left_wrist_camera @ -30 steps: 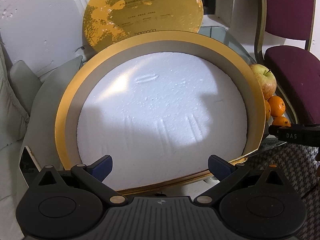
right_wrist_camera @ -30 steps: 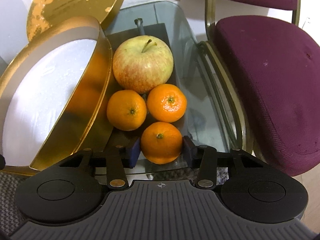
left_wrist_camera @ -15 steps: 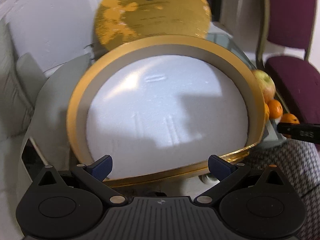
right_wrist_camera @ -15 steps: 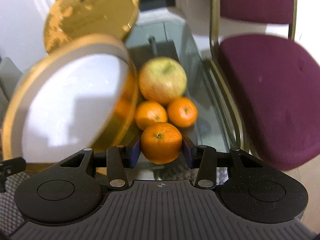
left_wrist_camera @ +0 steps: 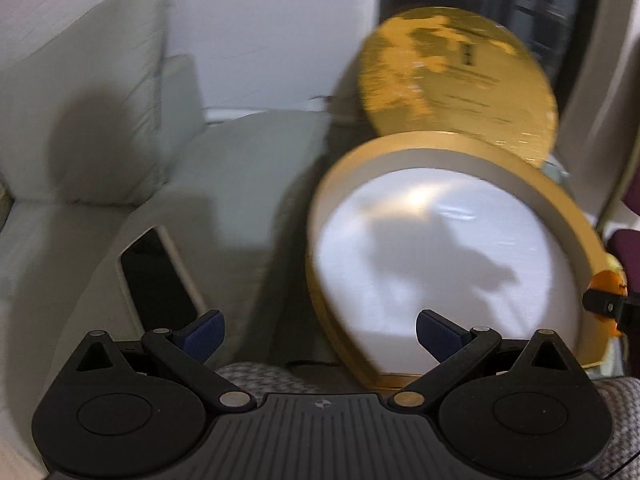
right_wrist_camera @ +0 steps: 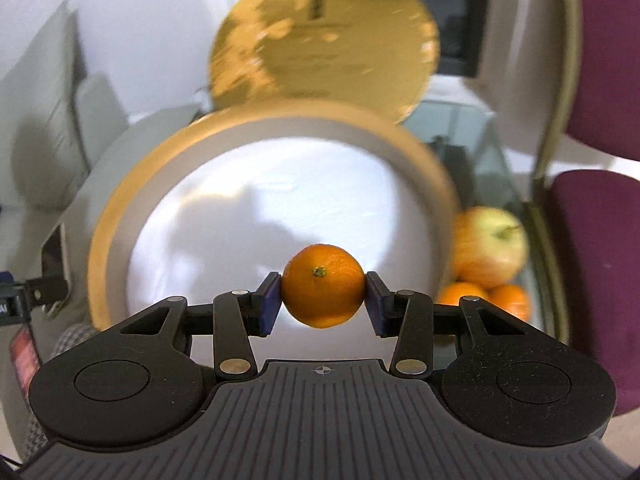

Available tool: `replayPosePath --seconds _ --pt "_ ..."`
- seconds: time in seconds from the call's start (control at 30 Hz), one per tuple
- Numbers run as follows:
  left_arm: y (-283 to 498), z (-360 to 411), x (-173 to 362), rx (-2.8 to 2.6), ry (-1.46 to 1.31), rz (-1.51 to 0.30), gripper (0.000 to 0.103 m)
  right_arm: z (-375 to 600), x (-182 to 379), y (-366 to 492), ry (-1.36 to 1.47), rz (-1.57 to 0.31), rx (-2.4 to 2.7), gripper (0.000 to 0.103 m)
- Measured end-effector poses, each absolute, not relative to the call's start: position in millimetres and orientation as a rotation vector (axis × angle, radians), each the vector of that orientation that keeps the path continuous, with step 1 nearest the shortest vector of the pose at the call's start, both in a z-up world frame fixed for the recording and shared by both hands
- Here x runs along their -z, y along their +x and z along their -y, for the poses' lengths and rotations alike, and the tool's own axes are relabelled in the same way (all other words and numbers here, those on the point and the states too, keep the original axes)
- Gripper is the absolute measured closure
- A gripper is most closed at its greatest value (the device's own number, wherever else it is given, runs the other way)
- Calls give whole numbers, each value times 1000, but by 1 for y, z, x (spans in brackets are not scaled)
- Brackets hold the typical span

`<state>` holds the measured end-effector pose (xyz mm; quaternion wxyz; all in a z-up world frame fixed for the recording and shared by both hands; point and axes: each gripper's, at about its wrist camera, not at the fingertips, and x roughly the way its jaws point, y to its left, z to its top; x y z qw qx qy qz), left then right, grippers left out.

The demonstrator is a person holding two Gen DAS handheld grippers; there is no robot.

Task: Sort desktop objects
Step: 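Carry the mandarin over the foam in the gold box and release, then withdraw the right gripper and move it back toward the remaining mandarins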

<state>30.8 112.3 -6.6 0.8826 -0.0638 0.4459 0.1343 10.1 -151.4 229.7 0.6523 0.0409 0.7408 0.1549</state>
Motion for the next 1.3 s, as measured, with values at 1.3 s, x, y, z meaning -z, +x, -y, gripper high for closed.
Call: replayPosePath --seconds 1.3 --pt "14 -128 22 -294 -136 -950 1 89 -229 -17 85 -1756 -569 36"
